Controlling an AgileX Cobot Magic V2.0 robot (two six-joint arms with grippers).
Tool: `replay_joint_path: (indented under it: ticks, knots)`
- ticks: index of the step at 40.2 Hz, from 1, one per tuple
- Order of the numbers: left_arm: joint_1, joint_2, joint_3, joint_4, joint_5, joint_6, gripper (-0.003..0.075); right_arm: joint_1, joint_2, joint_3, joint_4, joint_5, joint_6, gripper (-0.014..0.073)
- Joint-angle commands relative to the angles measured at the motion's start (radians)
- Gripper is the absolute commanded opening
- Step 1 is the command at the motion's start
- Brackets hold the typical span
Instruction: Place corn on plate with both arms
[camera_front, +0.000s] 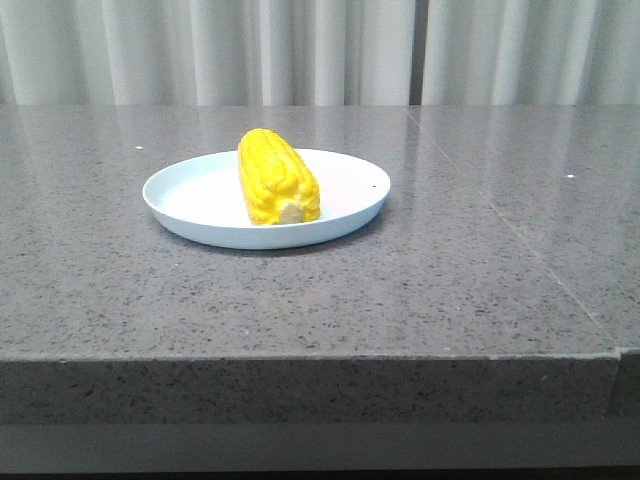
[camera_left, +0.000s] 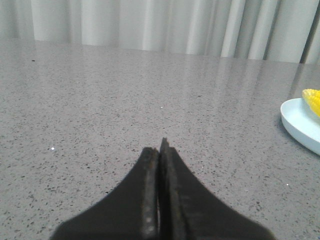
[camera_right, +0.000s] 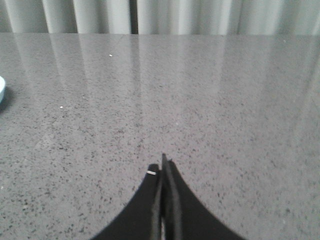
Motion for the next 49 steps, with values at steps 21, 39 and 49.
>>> replay_joint_path:
  ticks: [21,39,49]
  knots:
    - [0.001,-0.017,0.023,-0.008,-0.084,0.000,-0.0020,-0.024,-0.039,0.003,0.064,-0.039,-0.014,-0.0064]
    - [0.001,-0.017,0.023,-0.008,-0.084,0.000,-0.0020,-0.024,-0.039,0.003,0.064,-0.039,-0.014,-0.0064]
    - [0.001,-0.017,0.023,-0.008,-0.084,0.000,-0.0020,-0.024,-0.039,0.003,0.064,-0.039,-0.014,-0.0064]
